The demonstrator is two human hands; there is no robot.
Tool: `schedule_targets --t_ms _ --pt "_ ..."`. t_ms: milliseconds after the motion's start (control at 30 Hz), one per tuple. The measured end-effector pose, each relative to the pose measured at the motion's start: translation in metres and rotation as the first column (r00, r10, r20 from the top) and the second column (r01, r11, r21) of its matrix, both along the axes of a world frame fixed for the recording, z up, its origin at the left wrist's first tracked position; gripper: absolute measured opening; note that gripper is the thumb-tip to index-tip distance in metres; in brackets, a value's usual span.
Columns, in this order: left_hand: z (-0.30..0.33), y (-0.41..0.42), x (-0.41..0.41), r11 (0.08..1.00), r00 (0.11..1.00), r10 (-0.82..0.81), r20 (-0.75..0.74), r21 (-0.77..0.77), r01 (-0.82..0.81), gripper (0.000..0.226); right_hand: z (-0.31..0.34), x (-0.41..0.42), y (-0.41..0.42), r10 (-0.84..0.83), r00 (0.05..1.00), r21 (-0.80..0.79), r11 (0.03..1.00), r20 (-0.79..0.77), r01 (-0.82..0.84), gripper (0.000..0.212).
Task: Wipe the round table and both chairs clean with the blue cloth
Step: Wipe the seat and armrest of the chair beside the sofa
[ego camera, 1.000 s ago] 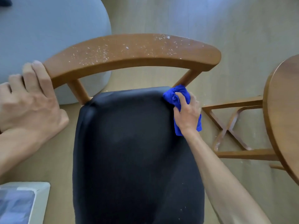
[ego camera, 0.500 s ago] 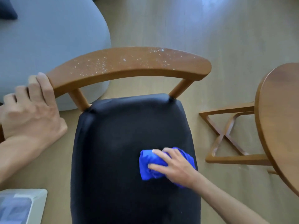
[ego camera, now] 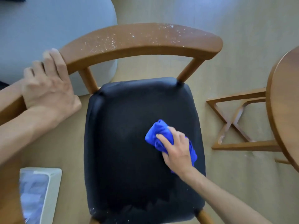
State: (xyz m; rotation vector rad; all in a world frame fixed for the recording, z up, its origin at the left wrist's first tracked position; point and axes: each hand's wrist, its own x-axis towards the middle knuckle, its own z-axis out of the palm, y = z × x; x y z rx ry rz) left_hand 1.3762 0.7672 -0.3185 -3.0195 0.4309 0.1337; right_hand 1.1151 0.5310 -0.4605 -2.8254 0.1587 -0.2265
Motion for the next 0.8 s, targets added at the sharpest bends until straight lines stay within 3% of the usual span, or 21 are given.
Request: schedule_targets --t_ms 67,133,233,267,333,433,500,567,633,700,767,800 --pt "0.006 0.0 -0.006 0.999 0.999 -0.033 0.015 0.017 0.033 0.095 -0.002 -0.058 0.047 0.259 0.965 0.029 0.966 -0.036 -0.258 0.049" --pt "0.008 0.007 -0.004 0.995 0.997 -0.071 0.018 0.065 0.07 0.095 -0.001 -0.089 0.067 0.535 0.839 0.012 0.844 -0.098 -0.536 0.048" --pt "0.016 0.014 -0.002 0.982 0.987 -0.159 -0.03 0.098 0.162 0.093 0.008 -0.067 0.047 0.732 0.653 -0.097 0.648 -0.195 -0.755 0.053" --pt "0.019 0.016 -0.003 0.98 0.985 -0.163 -0.063 0.106 0.169 0.092 0.009 -0.049 0.036 0.735 0.653 -0.138 0.639 -0.181 -0.757 0.055" --pt "0.025 0.02 -0.005 0.977 0.984 -0.145 -0.106 0.139 0.159 0.088 0.008 -0.004 0.013 0.603 0.791 -0.202 0.767 -0.097 -0.609 0.058" --pt "0.03 0.03 -0.013 0.964 0.98 -0.15 -0.133 0.199 0.175 0.085 0.005 0.075 -0.002 0.182 0.983 -0.218 0.959 -0.015 -0.181 0.057" --pt "0.032 0.035 -0.015 0.95 0.972 -0.177 -0.155 0.232 0.21 0.085 0.008 0.12 0.009 -0.092 0.995 -0.157 0.984 -0.046 0.084 0.056" --pt "0.033 0.035 -0.012 0.947 0.971 -0.183 -0.157 0.237 0.217 0.085 0.013 0.145 0.04 -0.235 0.97 -0.104 0.968 -0.062 0.228 0.051" --pt "0.031 0.034 -0.013 0.947 0.97 -0.18 -0.166 0.237 0.217 0.086 0.012 0.137 0.084 -0.164 0.986 -0.115 0.98 -0.018 0.16 0.042" --pt "0.029 0.034 -0.013 0.946 0.972 -0.175 -0.16 0.246 0.211 0.088 0.008 0.097 0.133 0.041 0.999 -0.053 0.998 -0.016 -0.042 0.038" --pt "0.028 0.035 -0.015 0.947 0.972 -0.171 -0.161 0.245 0.207 0.09 0.008 0.035 0.176 0.308 0.95 0.061 0.951 -0.06 -0.304 0.041" --pt "0.028 0.035 -0.015 0.947 0.972 -0.168 -0.166 0.247 0.206 0.091 0.008 0.004 0.191 0.47 0.878 0.079 0.883 -0.092 -0.464 0.04"
